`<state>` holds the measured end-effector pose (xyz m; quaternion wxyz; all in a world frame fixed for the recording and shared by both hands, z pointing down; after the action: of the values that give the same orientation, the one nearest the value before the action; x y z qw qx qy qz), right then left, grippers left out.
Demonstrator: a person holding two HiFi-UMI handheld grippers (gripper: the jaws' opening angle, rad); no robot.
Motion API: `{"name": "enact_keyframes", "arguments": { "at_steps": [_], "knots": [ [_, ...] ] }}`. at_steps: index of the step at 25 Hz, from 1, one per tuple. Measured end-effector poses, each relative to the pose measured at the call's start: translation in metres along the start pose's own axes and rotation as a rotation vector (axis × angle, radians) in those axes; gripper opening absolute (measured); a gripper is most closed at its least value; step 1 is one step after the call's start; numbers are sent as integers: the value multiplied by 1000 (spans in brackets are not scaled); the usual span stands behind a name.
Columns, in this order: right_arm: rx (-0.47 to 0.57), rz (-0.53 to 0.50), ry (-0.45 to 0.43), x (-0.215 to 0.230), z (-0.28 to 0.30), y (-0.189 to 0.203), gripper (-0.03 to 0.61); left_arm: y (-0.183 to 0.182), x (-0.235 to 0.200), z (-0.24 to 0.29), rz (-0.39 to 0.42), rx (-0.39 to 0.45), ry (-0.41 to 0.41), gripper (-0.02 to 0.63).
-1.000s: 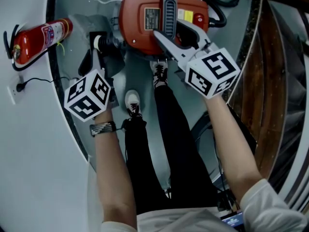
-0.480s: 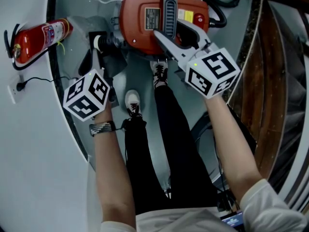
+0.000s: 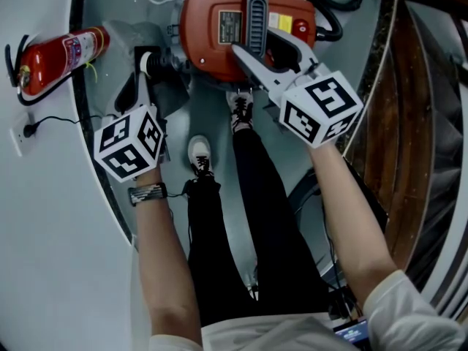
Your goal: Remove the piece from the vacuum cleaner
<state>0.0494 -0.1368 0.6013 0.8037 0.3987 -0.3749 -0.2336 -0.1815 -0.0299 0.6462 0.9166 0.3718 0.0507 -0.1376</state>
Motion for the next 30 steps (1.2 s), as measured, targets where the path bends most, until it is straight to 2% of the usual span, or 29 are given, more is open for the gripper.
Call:
{"name": "enact_keyframes", "arguments": {
  "at_steps": [7,30],
  "knots": [
    [3,-2,2,-1,0,0,219,-1,-2,0,41,-4,17,34],
    [-2,-3,2,-1,0,-1,224,-2,-5,1,74,-8,35,35]
  ]
}}
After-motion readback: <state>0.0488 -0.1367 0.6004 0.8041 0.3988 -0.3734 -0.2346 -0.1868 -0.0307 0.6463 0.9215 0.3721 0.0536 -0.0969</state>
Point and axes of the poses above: the fingertips, and each gripper's own axes: z forward along the fingers, x to its right, y out of its underside, the point moved 6 cm from there along -z, backward along the fingers, and after that the axes turned 10 degrees about x, right-handed, at the moved point
